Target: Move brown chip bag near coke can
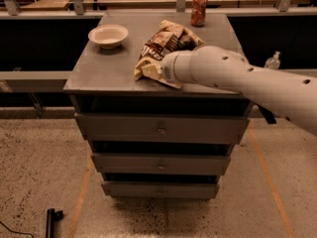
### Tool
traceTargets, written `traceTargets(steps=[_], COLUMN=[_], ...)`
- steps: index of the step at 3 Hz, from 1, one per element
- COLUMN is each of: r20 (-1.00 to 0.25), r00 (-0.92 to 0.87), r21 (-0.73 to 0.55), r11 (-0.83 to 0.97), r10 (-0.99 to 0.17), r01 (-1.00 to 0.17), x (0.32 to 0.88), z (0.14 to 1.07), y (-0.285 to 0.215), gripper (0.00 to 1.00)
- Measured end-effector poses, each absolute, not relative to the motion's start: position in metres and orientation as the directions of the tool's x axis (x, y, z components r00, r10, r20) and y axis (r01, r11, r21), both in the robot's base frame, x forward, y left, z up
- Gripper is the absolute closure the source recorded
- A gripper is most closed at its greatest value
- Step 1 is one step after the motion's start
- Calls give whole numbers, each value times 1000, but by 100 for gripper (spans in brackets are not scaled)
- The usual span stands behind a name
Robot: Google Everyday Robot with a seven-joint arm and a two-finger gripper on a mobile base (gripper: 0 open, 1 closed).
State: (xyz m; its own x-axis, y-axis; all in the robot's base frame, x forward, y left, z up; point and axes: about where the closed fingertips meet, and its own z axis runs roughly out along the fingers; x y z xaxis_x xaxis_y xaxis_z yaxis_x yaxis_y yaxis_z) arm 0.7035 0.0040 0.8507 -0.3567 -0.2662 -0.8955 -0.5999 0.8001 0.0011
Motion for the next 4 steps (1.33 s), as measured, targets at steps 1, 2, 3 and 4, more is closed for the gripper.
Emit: traceTargets(steps=[1,2,3,4], r20=[-895,-896,-897,-905], r00=[-357,-357,-352,-312], r21=[1,1,-8,-81], r11=[800,800,804,836], r10=[-266,-266,-269,-290], r01=[-600,-600,-594,-543], x=[704,704,705,721], z=[853,854,855,865], y=[4,4,2,-19], gripper=[88,100,100,100])
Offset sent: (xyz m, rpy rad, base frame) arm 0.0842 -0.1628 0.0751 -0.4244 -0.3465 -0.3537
